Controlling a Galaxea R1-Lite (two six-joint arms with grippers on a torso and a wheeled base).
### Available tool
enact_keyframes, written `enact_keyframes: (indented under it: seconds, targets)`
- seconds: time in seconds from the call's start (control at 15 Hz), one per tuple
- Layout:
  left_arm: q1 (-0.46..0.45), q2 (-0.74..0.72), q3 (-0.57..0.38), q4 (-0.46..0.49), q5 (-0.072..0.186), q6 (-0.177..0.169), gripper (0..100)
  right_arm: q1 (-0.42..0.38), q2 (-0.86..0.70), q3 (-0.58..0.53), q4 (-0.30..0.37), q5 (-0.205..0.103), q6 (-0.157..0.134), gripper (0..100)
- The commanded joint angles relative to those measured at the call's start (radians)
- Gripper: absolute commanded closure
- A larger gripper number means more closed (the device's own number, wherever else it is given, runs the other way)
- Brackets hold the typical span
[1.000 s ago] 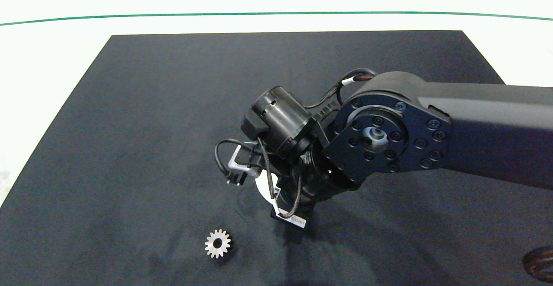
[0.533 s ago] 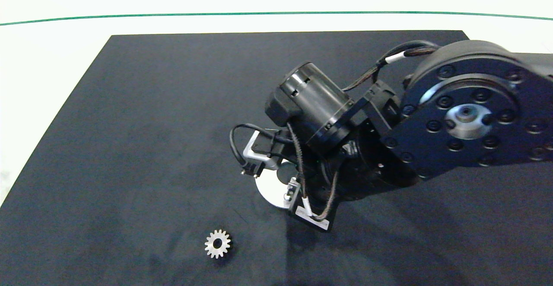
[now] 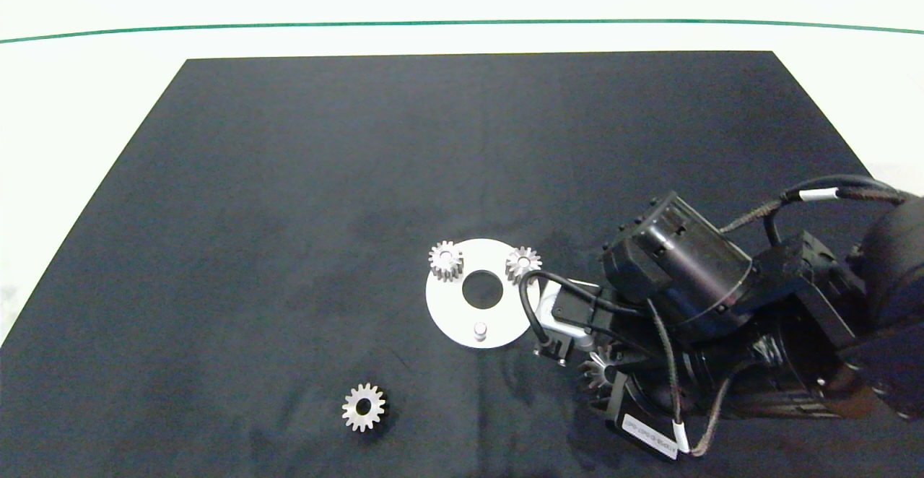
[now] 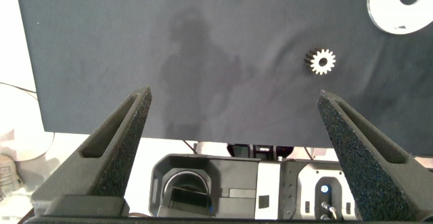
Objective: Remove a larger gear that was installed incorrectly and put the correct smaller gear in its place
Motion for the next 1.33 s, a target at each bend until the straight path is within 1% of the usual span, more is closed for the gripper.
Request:
enact_keyframes:
  seconds: [0.07,0.2,0.33,0.4,0.73,0.8,1.2,1.33]
  targets:
    - [-0.002,0.001,0.002,0.008,0.001,-0.002,0,-0.088,-0.08,0.168,-0.083,0.049,0.0,100]
    - [0.0,0.001,0.002,0.008,0.001,-0.002,0,-0.099,-0.07,0.196,-0.121,0.054,0.001,100]
    - [0.0,0.001,0.002,0.008,0.001,-0.002,0,-0.101,-0.067,0.233,-0.203,0.061,0.001,100]
    - [0.0,0.001,0.002,0.006,0.001,-0.002,0,-0.101,-0.064,0.246,-0.227,0.066,0.001,100]
    - [0.0,0.001,0.002,0.006,0.001,-0.002,0,-0.101,-0.066,0.256,-0.235,0.067,0.001,100]
    - [0.0,0.001,0.002,0.008,0.001,-0.002,0,-0.101,-0.066,0.256,-0.235,0.067,0.0,0]
    - [0.0,0.003,0.002,0.008,0.001,-0.002,0,-0.099,-0.07,0.254,-0.236,0.061,-0.002,0]
    - [0.0,0.006,0.002,0.008,0.001,-0.003,0,-0.093,-0.081,0.236,-0.232,0.058,-0.003,0]
